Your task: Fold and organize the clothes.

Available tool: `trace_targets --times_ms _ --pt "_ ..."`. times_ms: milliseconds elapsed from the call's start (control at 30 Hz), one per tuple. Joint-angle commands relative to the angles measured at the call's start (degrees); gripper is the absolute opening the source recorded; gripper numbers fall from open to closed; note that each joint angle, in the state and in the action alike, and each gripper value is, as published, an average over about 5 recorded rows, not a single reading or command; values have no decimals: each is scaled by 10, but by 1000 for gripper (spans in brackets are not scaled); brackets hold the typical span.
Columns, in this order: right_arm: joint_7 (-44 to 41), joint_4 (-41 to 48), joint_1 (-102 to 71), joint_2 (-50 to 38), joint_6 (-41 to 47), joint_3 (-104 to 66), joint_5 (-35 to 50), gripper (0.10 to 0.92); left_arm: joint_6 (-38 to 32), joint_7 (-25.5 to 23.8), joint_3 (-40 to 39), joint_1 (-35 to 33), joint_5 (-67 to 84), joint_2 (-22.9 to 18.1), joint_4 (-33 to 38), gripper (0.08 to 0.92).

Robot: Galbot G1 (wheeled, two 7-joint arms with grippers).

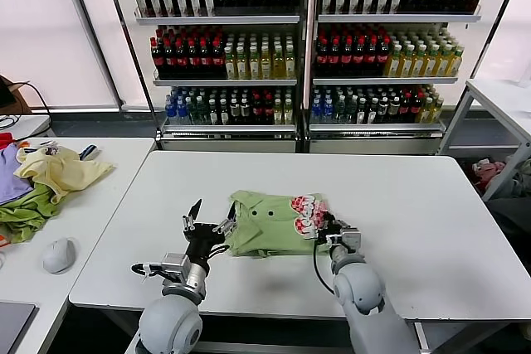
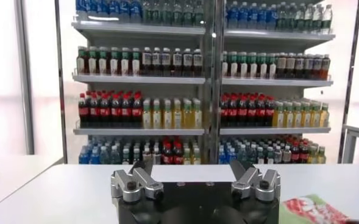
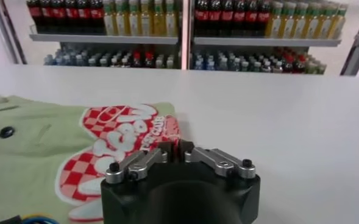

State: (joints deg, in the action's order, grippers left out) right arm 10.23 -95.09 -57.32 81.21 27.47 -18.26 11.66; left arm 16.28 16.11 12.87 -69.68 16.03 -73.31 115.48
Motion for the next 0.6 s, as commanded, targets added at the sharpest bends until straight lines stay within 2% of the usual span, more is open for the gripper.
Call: trace_targets --times_ms 33,200,400,500,600 --pt "-23 56 70 -82 -17 -49 6 138 -3 -1 5 -13 -7 1 5 823" --pt "-45 82 83 -108 -40 -72 3 112 -4 -1 -1 -16 -11 -2 7 823" --pt "-75 46 38 -116 -74 -88 -14 115 -5 -3 -5 -18 -19 -5 12 823" --pt "-71 11 -7 -109 -122 -107 -26 157 -7 -3 -9 -24 -27 -8 17 823" --pt "-62 -50 -64 -99 -165 -129 -26 237 -9 -4 -13 -32 -36 -13 24 823"
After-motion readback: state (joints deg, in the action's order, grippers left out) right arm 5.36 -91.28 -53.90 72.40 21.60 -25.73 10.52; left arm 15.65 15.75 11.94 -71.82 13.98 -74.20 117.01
